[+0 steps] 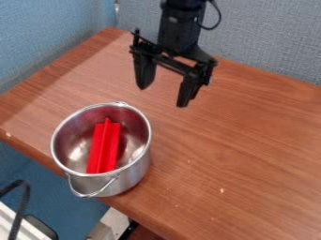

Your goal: Put the red object in the metal pot

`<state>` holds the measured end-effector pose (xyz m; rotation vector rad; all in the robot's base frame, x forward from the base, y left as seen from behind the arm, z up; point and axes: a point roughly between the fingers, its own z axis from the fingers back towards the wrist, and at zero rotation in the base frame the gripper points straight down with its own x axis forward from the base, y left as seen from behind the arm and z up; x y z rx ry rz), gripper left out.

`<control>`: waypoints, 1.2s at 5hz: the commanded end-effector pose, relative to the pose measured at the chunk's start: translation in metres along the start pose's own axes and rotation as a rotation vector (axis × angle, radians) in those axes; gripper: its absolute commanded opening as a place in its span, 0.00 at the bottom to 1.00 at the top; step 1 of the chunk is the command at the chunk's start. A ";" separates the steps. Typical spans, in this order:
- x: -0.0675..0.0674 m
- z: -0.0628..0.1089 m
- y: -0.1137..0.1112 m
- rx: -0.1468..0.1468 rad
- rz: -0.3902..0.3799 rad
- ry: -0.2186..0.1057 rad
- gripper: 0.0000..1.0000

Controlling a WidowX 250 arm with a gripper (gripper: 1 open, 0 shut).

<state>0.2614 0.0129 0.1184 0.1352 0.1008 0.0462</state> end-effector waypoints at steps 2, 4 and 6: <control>0.001 0.016 0.007 0.014 0.032 -0.041 1.00; 0.011 0.002 -0.002 0.011 0.022 -0.055 0.00; 0.021 0.006 -0.020 -0.001 0.160 -0.058 1.00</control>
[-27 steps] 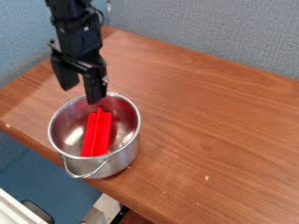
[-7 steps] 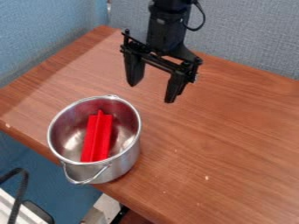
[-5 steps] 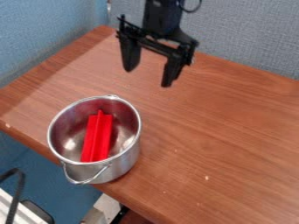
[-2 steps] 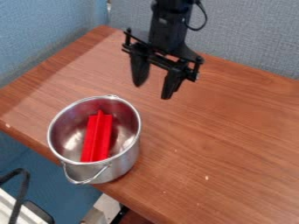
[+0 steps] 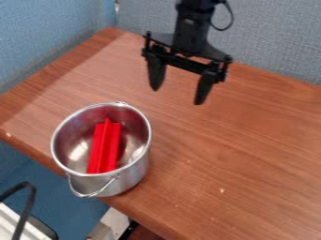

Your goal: Put the red object in the metal pot

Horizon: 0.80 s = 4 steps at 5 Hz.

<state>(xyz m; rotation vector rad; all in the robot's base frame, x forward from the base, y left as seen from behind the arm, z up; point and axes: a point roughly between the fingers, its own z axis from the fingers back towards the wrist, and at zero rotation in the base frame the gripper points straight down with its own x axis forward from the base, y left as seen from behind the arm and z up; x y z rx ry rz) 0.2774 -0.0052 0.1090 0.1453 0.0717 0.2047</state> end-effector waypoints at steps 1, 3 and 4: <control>0.006 0.027 0.016 0.016 -0.093 -0.036 1.00; -0.018 0.039 0.036 0.004 -0.155 -0.021 1.00; -0.016 0.036 0.030 0.014 -0.125 -0.038 1.00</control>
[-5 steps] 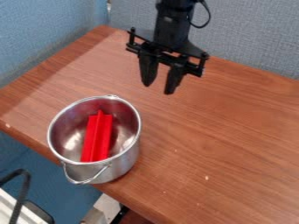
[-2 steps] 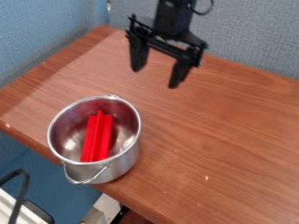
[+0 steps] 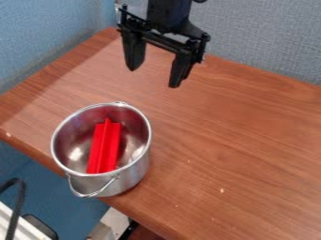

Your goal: Put the red object in the metal pot

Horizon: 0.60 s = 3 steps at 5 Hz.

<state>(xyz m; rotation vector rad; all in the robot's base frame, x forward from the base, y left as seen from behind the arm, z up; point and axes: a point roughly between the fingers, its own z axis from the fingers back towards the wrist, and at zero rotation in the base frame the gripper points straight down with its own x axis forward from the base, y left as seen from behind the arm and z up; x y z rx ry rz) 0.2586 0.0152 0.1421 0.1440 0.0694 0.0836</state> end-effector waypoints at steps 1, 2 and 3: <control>-0.004 0.002 -0.005 0.018 -0.053 -0.021 1.00; 0.000 -0.001 -0.021 0.020 -0.102 -0.040 1.00; -0.011 -0.007 -0.012 0.022 -0.097 -0.029 1.00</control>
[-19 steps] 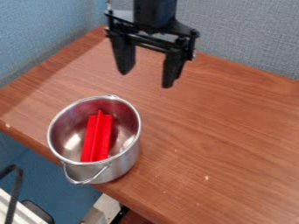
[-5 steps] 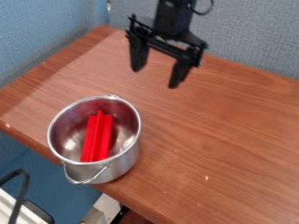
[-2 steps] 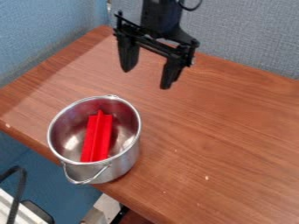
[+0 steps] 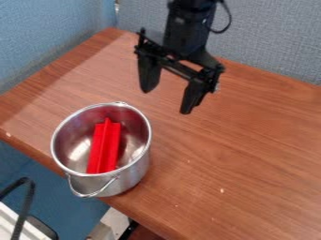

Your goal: Put the red object in the metal pot

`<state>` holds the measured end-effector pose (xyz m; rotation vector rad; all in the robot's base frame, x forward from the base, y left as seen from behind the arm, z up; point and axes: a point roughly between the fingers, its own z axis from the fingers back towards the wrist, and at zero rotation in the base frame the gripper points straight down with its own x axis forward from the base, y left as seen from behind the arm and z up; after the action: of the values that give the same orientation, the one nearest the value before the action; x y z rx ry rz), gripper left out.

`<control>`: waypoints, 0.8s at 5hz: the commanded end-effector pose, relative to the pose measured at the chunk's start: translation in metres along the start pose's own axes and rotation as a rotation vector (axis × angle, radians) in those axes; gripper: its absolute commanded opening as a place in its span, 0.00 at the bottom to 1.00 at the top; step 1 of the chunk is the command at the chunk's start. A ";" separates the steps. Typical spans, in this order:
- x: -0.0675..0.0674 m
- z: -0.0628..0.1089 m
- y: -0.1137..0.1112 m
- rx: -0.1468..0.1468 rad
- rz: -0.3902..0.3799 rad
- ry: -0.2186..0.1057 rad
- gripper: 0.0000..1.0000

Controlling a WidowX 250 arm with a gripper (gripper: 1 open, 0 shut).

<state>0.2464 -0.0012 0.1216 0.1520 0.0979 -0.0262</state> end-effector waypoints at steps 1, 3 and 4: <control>0.000 0.013 0.017 0.006 0.035 -0.049 1.00; 0.004 0.004 0.012 0.016 0.069 -0.013 1.00; 0.007 0.002 0.007 0.015 0.074 -0.002 1.00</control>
<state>0.2471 0.0059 0.1141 0.1617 0.1299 0.0546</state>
